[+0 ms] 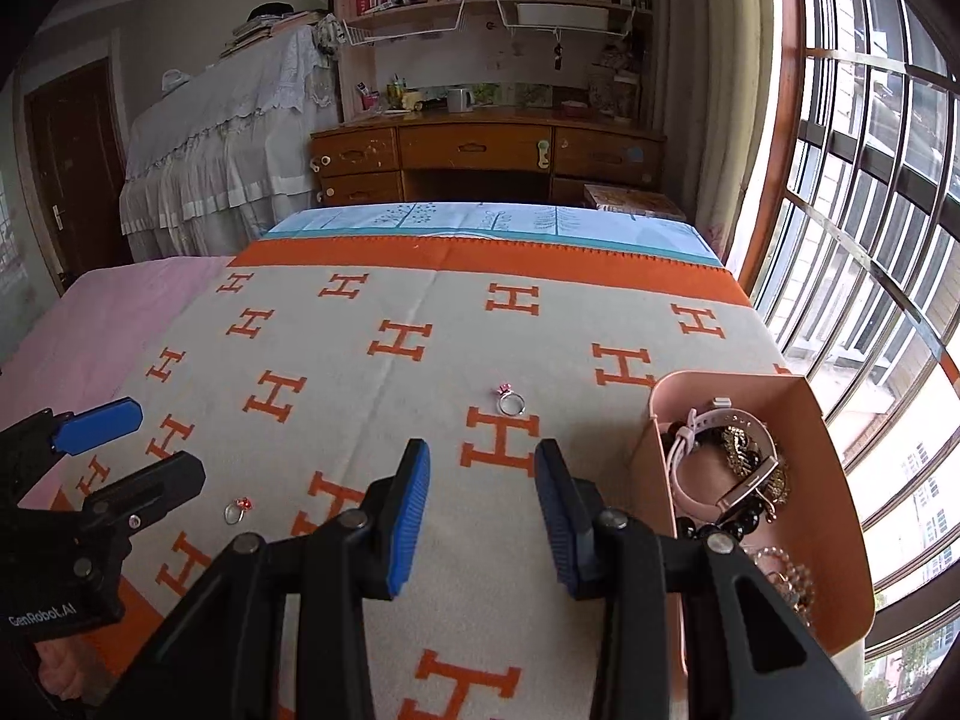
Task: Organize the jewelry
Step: 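Move both tools toward the two rings on the blanket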
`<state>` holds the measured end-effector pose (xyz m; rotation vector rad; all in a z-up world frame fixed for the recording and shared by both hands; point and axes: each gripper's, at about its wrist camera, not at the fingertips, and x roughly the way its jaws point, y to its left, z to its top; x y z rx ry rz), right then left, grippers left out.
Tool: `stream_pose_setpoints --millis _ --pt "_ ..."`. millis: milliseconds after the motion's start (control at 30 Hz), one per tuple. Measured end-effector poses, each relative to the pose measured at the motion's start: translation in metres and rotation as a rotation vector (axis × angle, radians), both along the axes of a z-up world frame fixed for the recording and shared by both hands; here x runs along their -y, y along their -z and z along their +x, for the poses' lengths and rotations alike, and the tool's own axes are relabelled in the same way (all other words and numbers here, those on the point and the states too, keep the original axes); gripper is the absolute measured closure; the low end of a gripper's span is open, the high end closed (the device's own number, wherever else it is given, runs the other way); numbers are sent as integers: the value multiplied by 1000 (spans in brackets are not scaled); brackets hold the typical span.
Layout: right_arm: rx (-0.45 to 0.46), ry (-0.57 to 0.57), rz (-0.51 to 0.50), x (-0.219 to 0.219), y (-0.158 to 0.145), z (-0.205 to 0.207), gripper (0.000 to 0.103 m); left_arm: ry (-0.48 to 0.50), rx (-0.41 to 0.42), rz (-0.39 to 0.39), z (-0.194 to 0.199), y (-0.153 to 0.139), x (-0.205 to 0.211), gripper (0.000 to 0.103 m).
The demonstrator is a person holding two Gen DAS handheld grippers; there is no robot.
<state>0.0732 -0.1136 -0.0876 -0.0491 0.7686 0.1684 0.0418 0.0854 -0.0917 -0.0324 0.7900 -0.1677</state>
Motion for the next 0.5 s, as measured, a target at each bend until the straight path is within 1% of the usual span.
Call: stream_pose_setpoints --millis 300,500 --pt "-108 58 64 2 20 30 66 -54 -76 -4 3 25 -31 27" --pt "-155 73 79 2 31 43 66 -77 -91 -12 6 30 -40 27"
